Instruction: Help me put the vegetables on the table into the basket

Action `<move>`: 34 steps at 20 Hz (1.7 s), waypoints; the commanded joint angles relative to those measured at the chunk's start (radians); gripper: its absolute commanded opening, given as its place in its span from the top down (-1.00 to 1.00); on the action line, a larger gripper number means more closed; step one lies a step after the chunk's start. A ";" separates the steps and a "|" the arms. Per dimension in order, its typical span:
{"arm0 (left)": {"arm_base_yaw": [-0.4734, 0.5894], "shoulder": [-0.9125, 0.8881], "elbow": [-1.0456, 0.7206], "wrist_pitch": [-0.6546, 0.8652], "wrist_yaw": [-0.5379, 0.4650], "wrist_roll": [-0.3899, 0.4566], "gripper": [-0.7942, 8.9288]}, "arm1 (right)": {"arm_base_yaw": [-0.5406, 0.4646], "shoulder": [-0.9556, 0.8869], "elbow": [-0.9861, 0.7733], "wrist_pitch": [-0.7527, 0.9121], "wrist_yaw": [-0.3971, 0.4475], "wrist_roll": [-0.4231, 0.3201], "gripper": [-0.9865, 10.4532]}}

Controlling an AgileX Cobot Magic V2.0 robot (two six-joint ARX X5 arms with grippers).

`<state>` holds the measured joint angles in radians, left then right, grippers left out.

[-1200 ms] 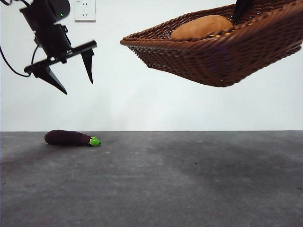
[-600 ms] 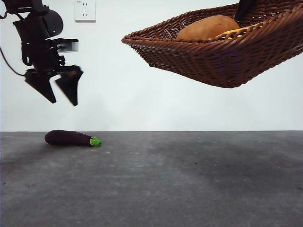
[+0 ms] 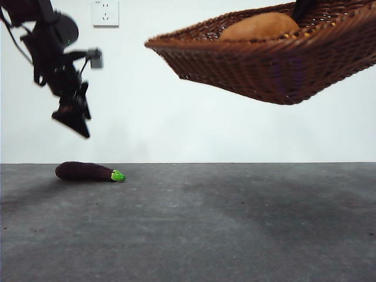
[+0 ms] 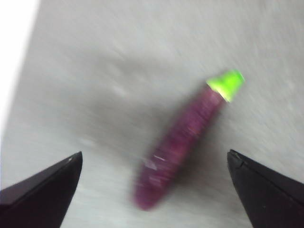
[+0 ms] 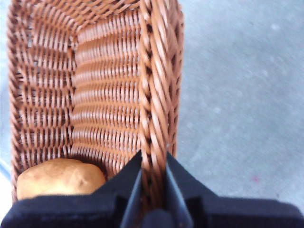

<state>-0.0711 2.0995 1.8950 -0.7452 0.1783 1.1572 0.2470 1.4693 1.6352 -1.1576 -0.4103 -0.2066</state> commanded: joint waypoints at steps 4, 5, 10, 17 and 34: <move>0.014 0.098 -0.006 0.018 0.008 -0.008 -0.34 | 0.001 -0.010 -0.003 0.008 -0.023 -0.001 0.84; 0.013 0.113 -0.006 0.023 0.008 -0.003 -0.34 | 0.001 -0.010 -0.003 0.006 -0.038 -0.001 0.84; 0.011 0.161 -0.006 0.051 0.004 0.002 -0.34 | 0.002 -0.010 -0.003 0.005 -0.055 -0.001 0.84; 0.009 0.173 -0.006 0.119 0.006 0.003 -0.32 | 0.002 -0.010 -0.003 -0.015 -0.086 -0.001 0.84; 0.009 0.175 -0.006 0.054 0.038 -0.050 -0.11 | 0.002 -0.010 -0.003 -0.043 -0.140 -0.016 0.84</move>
<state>-0.0601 2.2589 1.8919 -0.6907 0.2123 1.1141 0.2478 1.4681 1.6352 -1.2098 -0.5323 -0.2180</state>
